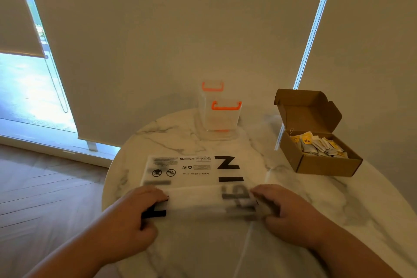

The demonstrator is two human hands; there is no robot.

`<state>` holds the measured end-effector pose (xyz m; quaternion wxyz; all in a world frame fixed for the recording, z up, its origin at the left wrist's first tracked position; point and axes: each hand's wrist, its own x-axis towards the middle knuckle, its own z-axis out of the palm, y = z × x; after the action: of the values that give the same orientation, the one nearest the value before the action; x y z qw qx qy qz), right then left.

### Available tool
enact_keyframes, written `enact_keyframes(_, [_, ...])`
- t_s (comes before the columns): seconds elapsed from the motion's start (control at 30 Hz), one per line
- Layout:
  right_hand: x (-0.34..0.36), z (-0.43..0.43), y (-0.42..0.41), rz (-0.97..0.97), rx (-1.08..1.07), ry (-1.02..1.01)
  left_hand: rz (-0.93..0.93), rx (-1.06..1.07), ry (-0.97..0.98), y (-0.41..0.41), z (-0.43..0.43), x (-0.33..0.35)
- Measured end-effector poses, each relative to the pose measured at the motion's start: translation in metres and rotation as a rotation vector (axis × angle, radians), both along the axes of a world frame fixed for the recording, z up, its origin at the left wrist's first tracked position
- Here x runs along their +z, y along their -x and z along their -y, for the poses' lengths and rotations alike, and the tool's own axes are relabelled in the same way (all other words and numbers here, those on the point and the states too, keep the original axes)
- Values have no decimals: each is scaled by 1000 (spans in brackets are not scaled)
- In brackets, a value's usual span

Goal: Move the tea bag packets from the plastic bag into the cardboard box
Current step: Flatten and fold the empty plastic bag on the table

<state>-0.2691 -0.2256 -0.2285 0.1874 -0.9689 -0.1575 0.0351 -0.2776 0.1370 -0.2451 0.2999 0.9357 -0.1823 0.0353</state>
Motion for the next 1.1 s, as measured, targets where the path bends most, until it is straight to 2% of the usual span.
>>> enact_keyframes(0.2, [-2,-4,-4,44,34,-32,44,-34,-66,-8,-6,-10])
enact_keyframes(0.37, [0,-7,-7,34,103,28,16,40,103,-6,0,-1])
enact_keyframes(0.47, [-1,-6,-10,32,97,-14,29,79,109,-4,0,5])
enact_keyframes(0.67, [-8,-7,-16,71,71,-12,-120,49,152,-2,-5,15])
enact_keyframes(0.73, [-10,-6,-15,81,30,-31,-139,41,138,0,-8,14])
enact_keyframes(0.9, [-8,-1,-14,175,-112,-166,51,150,135,-2,-6,5])
enact_keyframes(1.0, [-6,-3,-10,117,-185,-212,21,191,166,-7,-1,3])
enact_keyframes(1.1, [-5,-8,-11,112,-317,-354,25,323,199,-14,6,4])
